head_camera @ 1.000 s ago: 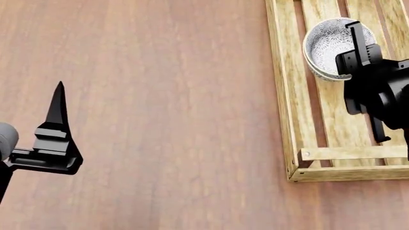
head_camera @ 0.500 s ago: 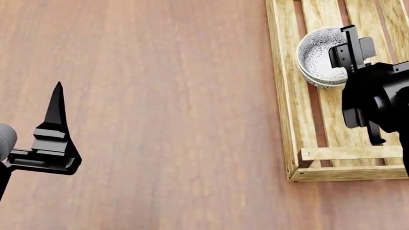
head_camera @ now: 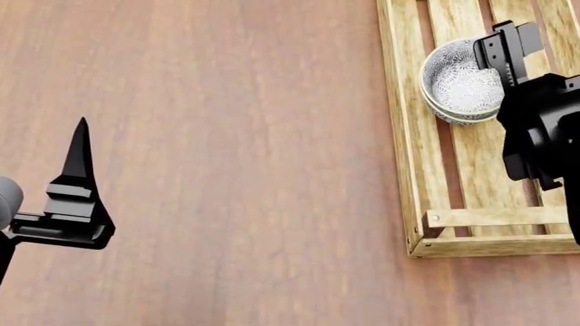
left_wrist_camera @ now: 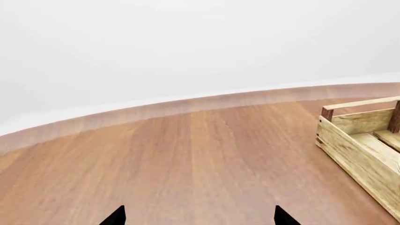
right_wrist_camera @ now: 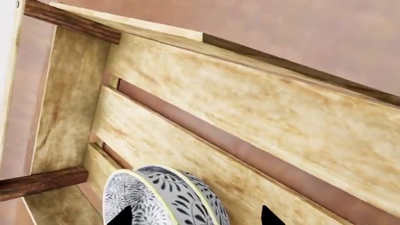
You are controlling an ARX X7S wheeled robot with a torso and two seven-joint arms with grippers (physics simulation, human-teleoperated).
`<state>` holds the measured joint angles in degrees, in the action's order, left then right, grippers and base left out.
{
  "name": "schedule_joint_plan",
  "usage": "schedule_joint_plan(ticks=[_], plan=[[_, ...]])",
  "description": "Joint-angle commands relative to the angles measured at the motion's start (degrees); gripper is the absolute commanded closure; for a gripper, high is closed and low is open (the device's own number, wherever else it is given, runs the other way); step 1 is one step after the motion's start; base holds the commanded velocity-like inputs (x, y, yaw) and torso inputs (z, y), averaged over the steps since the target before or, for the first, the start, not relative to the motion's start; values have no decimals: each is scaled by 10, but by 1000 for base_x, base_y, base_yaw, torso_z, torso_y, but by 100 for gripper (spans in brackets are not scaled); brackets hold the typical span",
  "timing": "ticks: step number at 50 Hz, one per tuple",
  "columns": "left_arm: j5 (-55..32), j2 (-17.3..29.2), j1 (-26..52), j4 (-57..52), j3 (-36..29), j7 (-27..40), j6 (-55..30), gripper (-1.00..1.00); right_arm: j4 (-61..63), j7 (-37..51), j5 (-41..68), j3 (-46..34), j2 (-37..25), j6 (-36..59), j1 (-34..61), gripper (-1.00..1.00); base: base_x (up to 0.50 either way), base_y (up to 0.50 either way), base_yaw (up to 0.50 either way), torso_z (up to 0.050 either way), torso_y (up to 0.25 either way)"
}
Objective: Stack the right bowl on the left bowl and place them in the tray.
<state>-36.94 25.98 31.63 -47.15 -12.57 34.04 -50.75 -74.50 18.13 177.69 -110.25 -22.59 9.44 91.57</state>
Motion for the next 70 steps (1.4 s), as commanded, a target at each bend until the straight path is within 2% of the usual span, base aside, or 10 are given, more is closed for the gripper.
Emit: schedule_joint_plan(ticks=[1, 12, 33, 43, 46, 49, 51, 53, 61, 70], plan=[[7, -11, 2, 3, 15, -12, 0, -100, -5, -22, -13, -30, 20, -73, 6, -100, 0, 0, 0, 0, 0], [3, -9, 5, 3, 16, -10, -1, -100, -5, -27, -10, -57, 27, -96, 17, -100, 0, 0, 0, 0, 0], [-2, -8, 3, 7, 20, -8, 8, -100, 10, -135, -76, -131, 40, -156, 133, -100, 0, 0, 0, 0, 0], [3, -10, -3, 14, 19, -13, 27, -100, 589, -79, -255, -201, -112, -567, 237, -100, 0, 0, 0, 0, 0], [5, -10, -11, 8, 18, -16, 38, -100, 735, -32, -361, -261, -134, -685, 244, -100, 0, 0, 0, 0, 0], [7, -9, -15, 6, 20, -17, 46, -100, 811, 172, -605, -175, -208, -693, 174, -100, 0, 0, 0, 0, 0], [9, -9, -16, 6, 18, -16, 47, -100, 842, 211, -773, -164, -223, -689, 159, -100, 0, 0, 0, 0, 0], [13, -10, -19, 8, 15, -17, 51, -100, 864, 313, -901, -177, -230, -687, 144, -100, 0, 0, 0, 0, 0], [19, -12, -29, 0, 4, -15, 60, -100, 921, 550, -1165, -182, -237, -623, 80, -100, 0, 0, 0, 0, 0], [28, -10, -50, -5, -1, -18, 83, -100, 949, 669, -1320, -176, -246, -570, 12, -100, 0, 0, 0, 0, 0]])
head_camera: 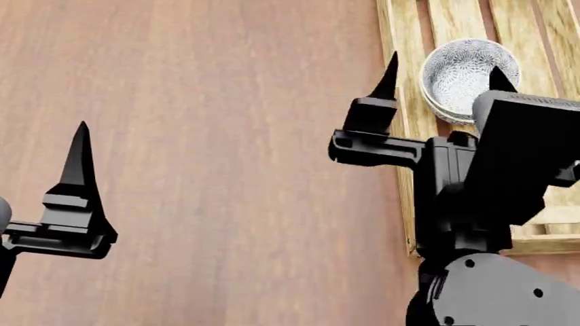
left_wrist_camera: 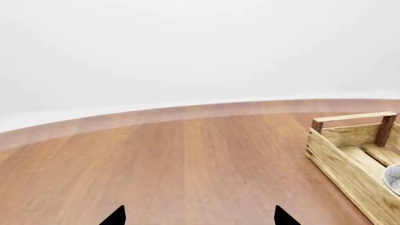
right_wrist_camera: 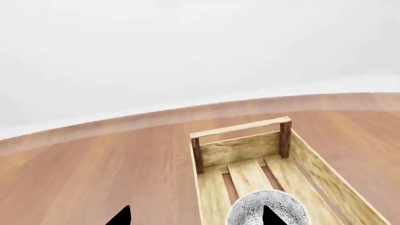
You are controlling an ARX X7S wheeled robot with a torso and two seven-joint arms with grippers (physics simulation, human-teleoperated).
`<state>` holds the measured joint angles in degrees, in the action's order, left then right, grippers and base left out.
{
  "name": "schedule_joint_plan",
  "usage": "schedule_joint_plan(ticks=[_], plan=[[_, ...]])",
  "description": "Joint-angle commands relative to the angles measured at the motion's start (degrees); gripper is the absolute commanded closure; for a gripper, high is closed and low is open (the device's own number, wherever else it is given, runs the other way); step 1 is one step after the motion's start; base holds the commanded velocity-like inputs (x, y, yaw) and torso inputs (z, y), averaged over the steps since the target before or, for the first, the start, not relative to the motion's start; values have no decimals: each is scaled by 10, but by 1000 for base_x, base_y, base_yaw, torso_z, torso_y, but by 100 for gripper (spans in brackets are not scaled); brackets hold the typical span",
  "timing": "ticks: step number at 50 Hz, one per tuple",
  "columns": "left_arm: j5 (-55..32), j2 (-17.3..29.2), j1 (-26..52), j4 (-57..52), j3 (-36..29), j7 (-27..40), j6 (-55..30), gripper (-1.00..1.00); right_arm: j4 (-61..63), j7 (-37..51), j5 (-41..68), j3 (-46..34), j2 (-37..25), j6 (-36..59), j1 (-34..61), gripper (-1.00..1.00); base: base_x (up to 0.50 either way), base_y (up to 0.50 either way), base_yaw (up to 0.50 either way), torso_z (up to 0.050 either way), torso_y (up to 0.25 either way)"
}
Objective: Stack the right bowl on the left bowl and place them in the tray.
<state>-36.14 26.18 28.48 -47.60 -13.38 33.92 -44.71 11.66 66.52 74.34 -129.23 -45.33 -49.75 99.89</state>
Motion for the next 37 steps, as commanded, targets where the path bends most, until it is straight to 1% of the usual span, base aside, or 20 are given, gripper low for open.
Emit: schedule_joint_plan(ticks=[1, 4, 10, 21, 26, 37], plan=[[22, -12, -20, 1, 6, -18, 25, -100, 84, 163, -271, 13, -19, -5, -84, -100, 0, 0, 0, 0, 0], [27, -12, -25, 2, 1, -18, 30, -100, 95, 184, -306, 18, -29, 3, -100, -100, 0, 0, 0, 0, 0], [27, -9, -31, -2, 2, -18, 35, -100, 102, 189, -322, 18, -27, 29, -111, -100, 0, 0, 0, 0, 0], [24, -8, -29, -5, 2, -13, 33, -100, 92, 185, -318, 33, -27, 36, -129, -100, 0, 0, 0, 0, 0], [24, -8, -27, -3, 0, -13, 33, -100, 85, 171, -308, 39, -27, 25, -137, -100, 0, 0, 0, 0, 0], [21, -7, -24, -4, -2, -10, 31, -100, 86, 176, -313, 53, -29, 41, -145, -100, 0, 0, 0, 0, 0]])
